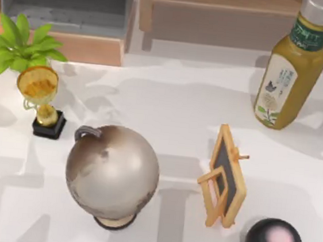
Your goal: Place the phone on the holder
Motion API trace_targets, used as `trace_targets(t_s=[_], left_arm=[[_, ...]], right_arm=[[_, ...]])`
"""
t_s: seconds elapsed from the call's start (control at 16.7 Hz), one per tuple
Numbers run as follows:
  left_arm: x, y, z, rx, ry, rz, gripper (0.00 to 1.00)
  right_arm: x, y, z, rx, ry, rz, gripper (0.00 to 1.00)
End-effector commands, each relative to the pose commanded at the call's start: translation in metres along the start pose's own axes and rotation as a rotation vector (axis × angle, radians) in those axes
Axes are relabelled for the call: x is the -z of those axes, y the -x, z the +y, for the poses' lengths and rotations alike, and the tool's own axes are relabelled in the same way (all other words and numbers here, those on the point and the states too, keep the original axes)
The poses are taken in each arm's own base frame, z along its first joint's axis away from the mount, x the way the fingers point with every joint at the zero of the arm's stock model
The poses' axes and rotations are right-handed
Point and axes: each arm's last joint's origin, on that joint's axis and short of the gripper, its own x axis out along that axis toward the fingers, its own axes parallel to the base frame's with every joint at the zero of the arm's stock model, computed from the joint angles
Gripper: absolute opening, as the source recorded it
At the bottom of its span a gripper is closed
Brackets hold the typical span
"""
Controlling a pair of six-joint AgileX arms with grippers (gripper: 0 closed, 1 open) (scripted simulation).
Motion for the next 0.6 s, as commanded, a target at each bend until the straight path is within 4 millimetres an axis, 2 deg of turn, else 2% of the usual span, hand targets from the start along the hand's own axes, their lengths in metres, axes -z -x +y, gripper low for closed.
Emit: trace_targets(t_s=[0.18,0.36,0.6], left_arm=[[0.000,0.000,0.000,0.000,0.000,0.000,1.00],[0.000,0.000,0.000,0.000,0.000,0.000,1.00],[0.000,0.000,0.000,0.000,0.000,0.000,1.00]], right_arm=[[0.045,0.024,-0.028,0.069,0.044,-0.064,0.00],[0.084,0.045,-0.045,0.130,0.090,-0.112,0.00],[0.116,0.064,-0.055,0.185,0.136,-0.150,0.00]])
